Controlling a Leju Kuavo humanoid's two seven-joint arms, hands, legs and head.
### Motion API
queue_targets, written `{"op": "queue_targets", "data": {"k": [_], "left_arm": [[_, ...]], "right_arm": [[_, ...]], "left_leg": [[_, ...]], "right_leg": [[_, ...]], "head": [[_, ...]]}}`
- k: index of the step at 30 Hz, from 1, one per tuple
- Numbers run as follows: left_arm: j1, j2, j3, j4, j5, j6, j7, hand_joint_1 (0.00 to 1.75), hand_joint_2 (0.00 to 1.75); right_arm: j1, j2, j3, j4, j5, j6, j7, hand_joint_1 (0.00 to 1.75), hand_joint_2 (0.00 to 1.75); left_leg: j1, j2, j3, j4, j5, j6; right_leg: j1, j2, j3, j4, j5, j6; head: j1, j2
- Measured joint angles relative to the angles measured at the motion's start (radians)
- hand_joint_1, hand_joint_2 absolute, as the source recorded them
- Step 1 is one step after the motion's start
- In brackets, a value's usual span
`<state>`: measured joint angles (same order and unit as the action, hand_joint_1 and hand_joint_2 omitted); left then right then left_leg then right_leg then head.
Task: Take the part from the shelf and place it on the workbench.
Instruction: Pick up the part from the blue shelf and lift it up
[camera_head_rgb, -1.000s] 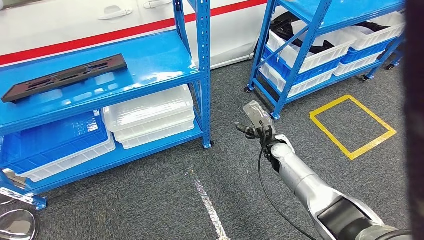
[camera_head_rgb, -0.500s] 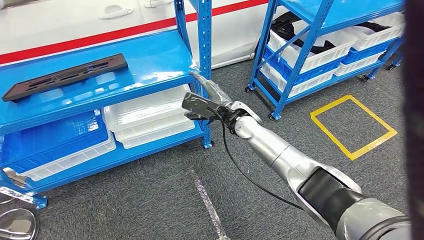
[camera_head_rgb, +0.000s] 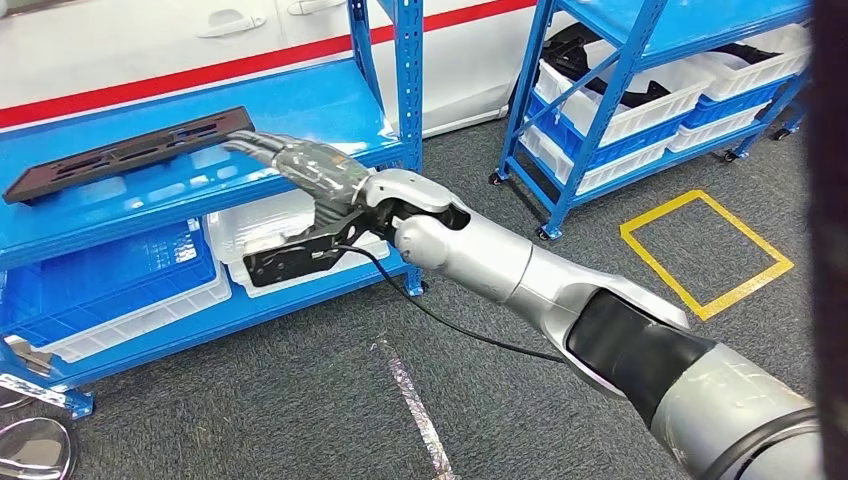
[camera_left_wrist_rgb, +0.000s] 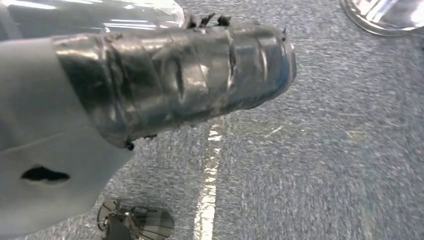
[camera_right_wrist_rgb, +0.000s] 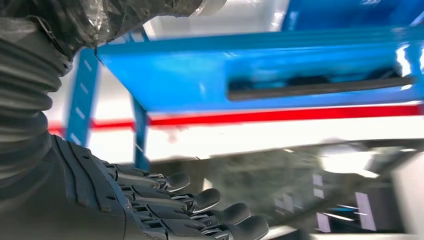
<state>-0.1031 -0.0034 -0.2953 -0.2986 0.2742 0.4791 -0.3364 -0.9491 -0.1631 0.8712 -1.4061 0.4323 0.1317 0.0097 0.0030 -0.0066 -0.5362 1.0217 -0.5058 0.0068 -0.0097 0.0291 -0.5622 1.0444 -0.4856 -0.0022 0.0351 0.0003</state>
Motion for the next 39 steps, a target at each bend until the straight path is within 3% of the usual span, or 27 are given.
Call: {"op": "queue_targets", "data": {"k": [11,16,18,20,22,24,25,26,27,29,31,35,37,39], "left_arm": [[-0.020,-0.005,-0.110,0.007,0.002,0.001,-0.002,0.00,0.00],[-0.020,-0.005,-0.127,0.008,0.009,0.002,-0.002,0.00,0.00],[-0.021,-0.005,-0.134,0.009,0.017,0.001,-0.003,0.00,0.00],[-0.023,-0.005,-0.140,0.009,0.026,0.001,-0.004,0.00,0.00],[-0.024,-0.006,-0.144,0.009,0.037,-0.001,-0.005,0.00,0.00],[-0.024,-0.006,-0.150,0.011,0.047,-0.002,-0.006,0.00,0.00],[-0.024,-0.005,-0.152,0.011,0.052,-0.004,-0.005,0.00,0.00],[-0.023,-0.005,-0.155,0.012,0.058,-0.008,-0.005,0.00,0.00],[-0.023,-0.005,-0.156,0.013,0.064,-0.012,-0.005,0.00,0.00],[-0.021,-0.004,-0.159,0.014,0.078,-0.024,-0.004,0.00,0.00],[-0.021,-0.002,-0.160,0.016,0.093,-0.034,-0.005,0.00,0.00],[-0.024,0.001,-0.161,0.018,0.120,-0.041,-0.018,0.00,0.00],[-0.027,0.001,-0.161,0.018,0.130,-0.040,-0.026,0.00,0.00],[-0.029,0.002,-0.161,0.018,0.139,-0.039,-0.033,0.00,0.00]], "right_arm": [[-0.168,0.071,0.271,-0.101,0.042,0.157,0.031,0.00,1.75],[-0.168,0.076,0.303,-0.109,-0.007,0.171,0.054,0.00,1.75],[-0.166,0.076,0.307,-0.107,-0.056,0.165,0.075,0.00,0.87],[-0.159,0.070,0.309,-0.104,-0.124,0.151,0.099,0.00,0.00],[-0.146,0.056,0.307,-0.102,-0.186,0.121,0.121,0.00,0.00],[-0.122,0.036,0.300,-0.101,-0.234,0.083,0.137,0.00,0.00],[-0.106,0.024,0.293,-0.101,-0.255,0.064,0.144,0.00,0.00],[-0.090,0.012,0.286,-0.101,-0.271,0.047,0.149,0.00,0.00],[-0.075,-0.001,0.277,-0.101,-0.286,0.029,0.155,0.00,0.00],[-0.052,-0.026,0.253,-0.102,-0.306,-0.011,0.168,0.00,0.00],[-0.031,-0.045,0.227,-0.110,-0.309,-0.053,0.185,0.00,0.00],[0.014,-0.069,0.183,-0.136,-0.281,-0.115,0.211,0.00,0.00],[0.021,-0.073,0.167,-0.144,-0.267,-0.124,0.214,0.00,0.00],[0.029,-0.074,0.158,-0.147,-0.255,-0.126,0.214,0.00,0.00]], "left_leg": [[-0.001,0.000,-0.002,0.003,0.000,0.000],[-0.002,-0.001,-0.010,0.010,-0.001,0.002],[-0.003,0.000,-0.012,0.008,0.002,0.006],[0.003,0.007,-0.005,-0.011,0.013,0.018],[0.011,0.016,0.005,-0.031,0.023,0.029],[0.012,0.019,0.007,-0.035,0.024,0.032],[0.013,0.020,0.009,-0.034,0.022,0.032],[0.014,0.020,0.011,-0.033,0.019,0.031],[0.017,0.019,0.014,-0.030,0.013,0.028],[0.023,0.019,0.020,-0.019,-0.004,0.015],[0.022,0.020,0.015,-0.002,-0.019,-0.003],[0.021,0.023,0.004,0.011,-0.032,-0.020],[0.022,0.021,-0.030,0.079,-0.066,-0.024],[0.021,0.018,-0.100,0.204,-0.109,-0.024]], "right_leg": [[-0.001,0.000,-0.002,-0.002,0.000,0.001],[-0.003,0.001,-0.005,-0.003,0.003,0.004],[-0.005,0.003,-0.007,-0.006,0.007,0.011],[-0.004,-0.001,-0.013,-0.004,0.004,0.018],[-0.003,-0.011,-0.049,0.058,-0.025,0.026],[-0.007,-0.015,-0.118,0.176,-0.062,0.035],[-0.011,-0.016,-0.150,0.223,-0.065,0.039],[-0.015,-0.017,-0.166,0.235,-0.048,0.043],[-0.020,-0.019,-0.167,0.213,-0.015,0.048],[-0.025,-0.027,-0.136,0.108,0.061,0.056],[-0.023,-0.032,-0.108,0.036,0.080,0.048],[-0.018,-0.024,-0.105,0.023,0.058,0.014],[-0.020,-0.024,-0.098,0.020,0.054,0.003],[-0.016,-0.025,-0.093,0.020,0.050,-0.005]], "head": [[0.000,0.000],[0.000,0.000],[0.000,0.000],[0.000,0.000],[0.002,0.000],[0.003,0.000],[0.003,0.000],[0.004,0.000],[0.004,0.000],[0.004,0.000],[0.005,0.000],[0.007,0.000],[0.007,0.000],[0.007,0.000]]}}
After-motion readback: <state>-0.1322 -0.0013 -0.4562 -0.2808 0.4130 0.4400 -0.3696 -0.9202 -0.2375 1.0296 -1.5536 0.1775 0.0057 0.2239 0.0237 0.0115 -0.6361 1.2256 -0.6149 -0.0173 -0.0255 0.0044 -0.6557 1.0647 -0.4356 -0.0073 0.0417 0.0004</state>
